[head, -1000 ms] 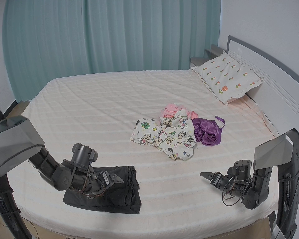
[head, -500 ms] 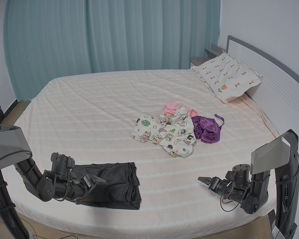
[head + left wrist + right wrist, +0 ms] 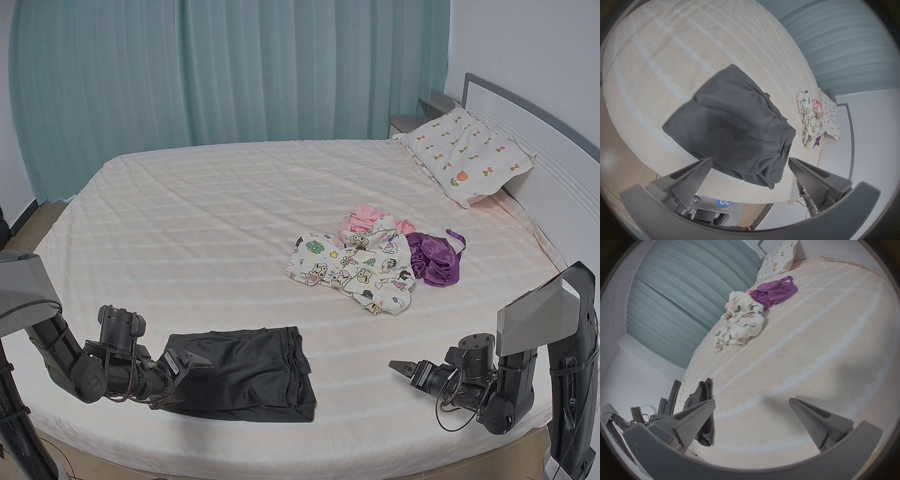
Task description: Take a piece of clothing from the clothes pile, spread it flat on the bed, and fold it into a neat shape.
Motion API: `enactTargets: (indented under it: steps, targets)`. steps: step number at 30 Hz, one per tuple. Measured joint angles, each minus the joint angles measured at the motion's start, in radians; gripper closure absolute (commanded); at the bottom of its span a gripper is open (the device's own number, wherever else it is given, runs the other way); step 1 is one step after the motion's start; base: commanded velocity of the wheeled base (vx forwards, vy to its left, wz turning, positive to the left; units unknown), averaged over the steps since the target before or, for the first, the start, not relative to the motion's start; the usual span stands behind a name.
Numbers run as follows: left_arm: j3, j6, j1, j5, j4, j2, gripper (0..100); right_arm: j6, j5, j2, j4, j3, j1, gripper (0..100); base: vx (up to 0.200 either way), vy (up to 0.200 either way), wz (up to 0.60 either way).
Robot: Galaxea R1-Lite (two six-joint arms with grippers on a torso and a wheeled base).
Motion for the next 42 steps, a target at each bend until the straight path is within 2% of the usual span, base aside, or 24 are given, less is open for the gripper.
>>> enactTargets:
  steps: [5, 10, 16, 22, 25, 31, 42]
  targets:
    - [0.008, 0.003, 0.001, -0.009, 0.000, -0.002, 0, -0.005, -0.028, -0.034, 0.000, 0.000, 0.043, 0, 0.000, 0.200, 0.00]
    - [0.043, 0.006, 0.001, -0.012, -0.034, -0.007, 0, -0.014, -0.029, -0.075, 0.000, -0.011, 0.144, 0, 0.000, 0.200, 0.00]
    - [0.125, 0.005, 0.003, -0.014, -0.271, -0.006, 0, -0.076, -0.014, -0.091, 0.002, -0.056, 0.226, 0, 0.000, 0.100, 0.00]
    - [0.214, 0.001, 0.009, -0.013, -0.500, 0.028, 0, -0.130, 0.037, -0.091, 0.034, -0.102, 0.281, 0, 0.000, 0.000, 0.00]
    - [0.241, 0.000, 0.013, -0.013, -0.525, 0.048, 0, -0.160, 0.084, -0.086, 0.069, -0.116, 0.296, 0, 0.000, 0.000, 0.00]
    - [0.257, -0.001, 0.013, -0.012, -0.528, 0.069, 0, -0.242, 0.098, -0.041, 0.094, -0.126, 0.278, 0, 0.000, 0.000, 0.00]
    - [0.260, 0.000, 0.013, -0.010, -0.528, 0.079, 0, -0.244, 0.100, -0.007, 0.051, -0.113, 0.247, 0, 0.000, 0.000, 0.00]
